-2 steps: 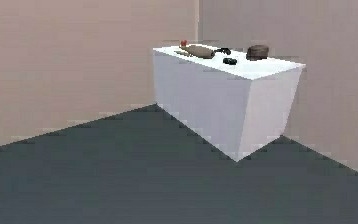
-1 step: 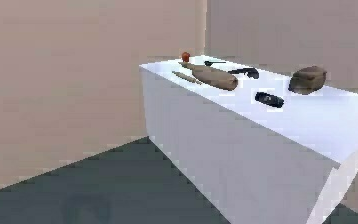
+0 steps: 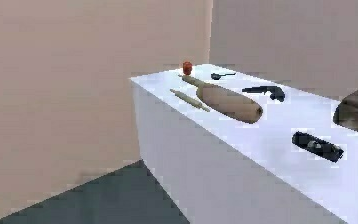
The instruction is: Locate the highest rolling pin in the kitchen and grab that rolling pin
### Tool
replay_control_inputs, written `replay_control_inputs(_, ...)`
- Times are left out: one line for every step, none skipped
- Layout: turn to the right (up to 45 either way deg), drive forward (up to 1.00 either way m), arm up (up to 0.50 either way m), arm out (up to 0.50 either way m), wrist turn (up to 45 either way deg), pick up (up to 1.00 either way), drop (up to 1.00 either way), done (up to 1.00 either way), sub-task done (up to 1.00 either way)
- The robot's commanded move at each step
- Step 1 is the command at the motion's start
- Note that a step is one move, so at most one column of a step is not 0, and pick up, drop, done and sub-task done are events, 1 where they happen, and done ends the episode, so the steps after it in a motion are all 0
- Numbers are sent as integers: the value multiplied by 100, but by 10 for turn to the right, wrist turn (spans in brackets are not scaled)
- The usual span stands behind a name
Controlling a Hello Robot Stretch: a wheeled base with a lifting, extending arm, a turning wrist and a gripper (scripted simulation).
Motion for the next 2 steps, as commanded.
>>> replay_control_inputs(-300,0,0,0,0,0,0,0,0)
replay_control_inputs(0,30,0,0,0,0,0,0,0)
